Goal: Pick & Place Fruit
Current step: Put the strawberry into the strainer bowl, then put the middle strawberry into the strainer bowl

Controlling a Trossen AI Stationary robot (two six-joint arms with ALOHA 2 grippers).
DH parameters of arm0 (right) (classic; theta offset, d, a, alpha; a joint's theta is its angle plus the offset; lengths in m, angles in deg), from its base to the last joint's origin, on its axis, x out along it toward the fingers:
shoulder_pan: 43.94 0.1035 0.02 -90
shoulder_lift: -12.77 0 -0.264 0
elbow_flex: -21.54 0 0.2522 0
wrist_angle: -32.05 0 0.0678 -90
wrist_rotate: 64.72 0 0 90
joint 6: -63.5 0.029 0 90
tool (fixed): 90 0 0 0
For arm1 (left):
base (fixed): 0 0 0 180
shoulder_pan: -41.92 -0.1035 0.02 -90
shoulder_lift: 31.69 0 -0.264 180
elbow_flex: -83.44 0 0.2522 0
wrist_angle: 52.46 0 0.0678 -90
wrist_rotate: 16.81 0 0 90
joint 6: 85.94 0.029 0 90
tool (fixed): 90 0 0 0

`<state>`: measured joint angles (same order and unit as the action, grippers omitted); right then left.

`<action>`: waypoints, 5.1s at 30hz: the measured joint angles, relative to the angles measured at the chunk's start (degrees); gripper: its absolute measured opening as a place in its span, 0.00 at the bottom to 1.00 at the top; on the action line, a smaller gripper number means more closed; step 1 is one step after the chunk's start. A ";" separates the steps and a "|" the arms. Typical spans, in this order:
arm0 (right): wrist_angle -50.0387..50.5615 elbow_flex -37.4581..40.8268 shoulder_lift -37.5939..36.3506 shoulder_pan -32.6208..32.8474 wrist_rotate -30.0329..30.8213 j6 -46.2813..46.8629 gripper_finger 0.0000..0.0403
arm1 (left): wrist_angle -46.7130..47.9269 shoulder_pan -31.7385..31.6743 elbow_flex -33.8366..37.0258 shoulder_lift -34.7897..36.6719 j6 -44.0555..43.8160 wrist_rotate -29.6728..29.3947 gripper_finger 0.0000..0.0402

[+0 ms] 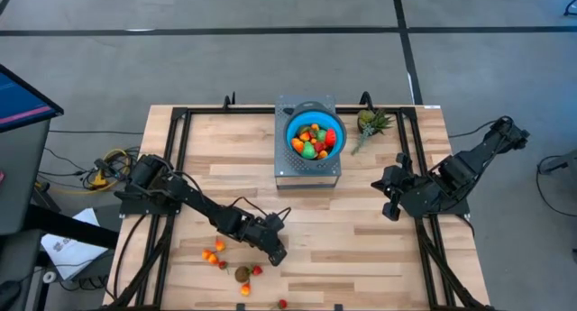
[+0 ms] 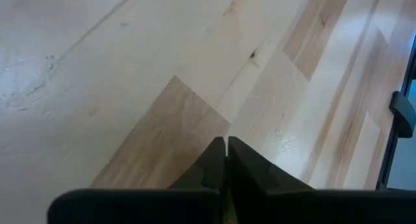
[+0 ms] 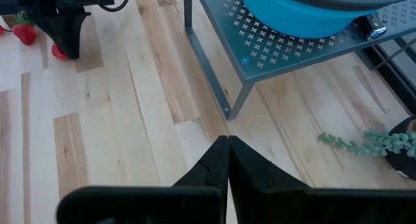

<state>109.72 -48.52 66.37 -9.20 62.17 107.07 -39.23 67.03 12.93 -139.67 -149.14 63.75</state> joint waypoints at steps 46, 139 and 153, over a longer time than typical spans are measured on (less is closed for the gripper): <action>0.19 0.00 0.02 -0.02 0.39 -0.66 0.00 | -5.50 -10.44 -0.04 24.66 20.42 -12.09 0.00; -0.33 0.00 0.09 -8.82 3.45 -0.42 0.00 | -25.70 -29.62 -4.19 17.61 50.33 -7.39 0.24; -0.32 0.00 0.09 -5.40 3.44 -0.44 0.00 | -25.96 -14.91 -4.19 27.80 58.51 -14.67 0.11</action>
<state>109.40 -48.52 66.46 -14.61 65.61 106.63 -65.19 52.11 8.73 -111.87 -90.63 49.08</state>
